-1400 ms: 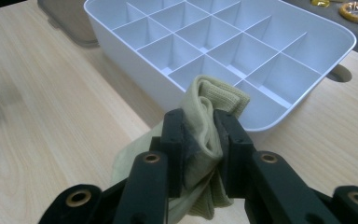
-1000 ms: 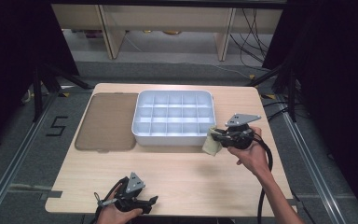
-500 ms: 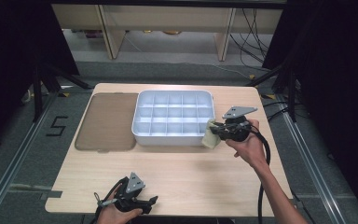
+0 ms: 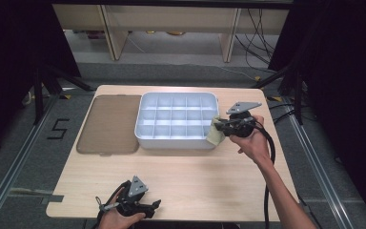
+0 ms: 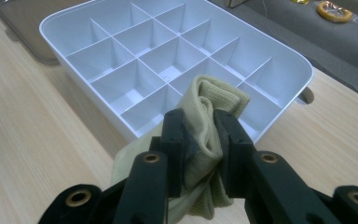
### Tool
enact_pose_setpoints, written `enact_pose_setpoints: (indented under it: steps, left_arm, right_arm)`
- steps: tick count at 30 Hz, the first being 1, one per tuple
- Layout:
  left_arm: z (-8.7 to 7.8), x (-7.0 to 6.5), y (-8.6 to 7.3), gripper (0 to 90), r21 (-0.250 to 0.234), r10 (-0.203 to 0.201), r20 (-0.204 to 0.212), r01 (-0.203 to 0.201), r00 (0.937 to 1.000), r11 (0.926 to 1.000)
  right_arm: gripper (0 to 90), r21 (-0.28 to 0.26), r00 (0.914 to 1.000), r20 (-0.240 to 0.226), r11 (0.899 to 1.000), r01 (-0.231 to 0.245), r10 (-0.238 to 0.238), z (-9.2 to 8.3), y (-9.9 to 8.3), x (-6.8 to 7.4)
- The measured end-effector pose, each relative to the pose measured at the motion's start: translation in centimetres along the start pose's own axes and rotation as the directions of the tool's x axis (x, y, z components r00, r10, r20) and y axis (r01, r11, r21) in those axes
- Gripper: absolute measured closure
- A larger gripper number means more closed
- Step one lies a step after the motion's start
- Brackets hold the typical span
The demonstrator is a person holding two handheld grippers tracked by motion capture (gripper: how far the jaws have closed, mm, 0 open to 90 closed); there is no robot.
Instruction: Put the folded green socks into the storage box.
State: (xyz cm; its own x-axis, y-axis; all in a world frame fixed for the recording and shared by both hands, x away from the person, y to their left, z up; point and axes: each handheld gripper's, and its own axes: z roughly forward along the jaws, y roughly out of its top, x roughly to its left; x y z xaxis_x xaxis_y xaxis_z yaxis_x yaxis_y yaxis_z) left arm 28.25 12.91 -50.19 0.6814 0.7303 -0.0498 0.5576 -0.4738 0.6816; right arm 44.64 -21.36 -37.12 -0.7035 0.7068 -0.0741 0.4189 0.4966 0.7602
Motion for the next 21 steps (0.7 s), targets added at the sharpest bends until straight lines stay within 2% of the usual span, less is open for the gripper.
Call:
enact_pose_setpoints:
  steps: [1, 3, 9, 10, 13, 14, 15, 21]
  left_arm:
    - [0.0, 0.0, 0.0, 24.1, -0.005, -0.001, 0.002, 0.001, 1.0, 1.0]
    - [0.0, -0.1, 0.0, 24.1, -0.002, 0.0, 0.004, 0.0, 1.0, 1.0]
    - [0.1, -0.1, 0.0, 24.0, -0.001, 0.004, 0.001, -0.004, 1.0, 1.0]
    - [0.1, -0.1, -0.1, 24.1, -0.001, 0.003, 0.0, -0.003, 1.0, 1.0]
    - [0.1, -0.1, -0.1, 24.1, -0.001, 0.004, 0.0, -0.004, 1.0, 1.0]
    - [0.1, 0.0, 0.0, 24.1, 0.0, 0.004, 0.0, -0.004, 1.0, 1.0]
    - [0.0, -0.1, 0.0, 24.1, -0.002, 0.003, -0.001, -0.003, 1.0, 1.0]
    - [0.1, -0.1, -0.1, 24.1, -0.001, 0.004, 0.0, -0.004, 1.0, 1.0]
  right_arm:
    - [75.1, -0.013, 0.9998, 0.015, 1.0, 0.015, -0.015, 0.2, 0.2, -0.2]
    - [75.1, -0.009, 0.9999, 0.016, 1.0, -0.001, 0.001, 0.3, 0.4, -0.3]
    - [75.1, -0.011, 0.9992, 0.039, 1.0, 0.004, -0.004, 0.8, 0.7, -0.8]
    - [75.1, 0.008, 0.9995, 0.03, 1.0, -0.004, 0.003, 0.7, 0.8, -0.8]
    - [75.1, -0.004, 0.9991, 0.043, 1.0, 0.002, -0.002, 1.1, 1.0, -1.1]
    - [75.1, 0.011, 0.9991, 0.04, 1.0, -0.012, 0.012, 1.1, 1.1, -1.0]
    - [75.1, 0.003, 0.9987, 0.05, 1.0, 0.003, -0.003, 1.5, 1.1, -1.2]
    - [75.1, 0.026, 0.9978, 0.066, 1.0, -0.01, 0.008, 2.3, 1.4, -1.4]
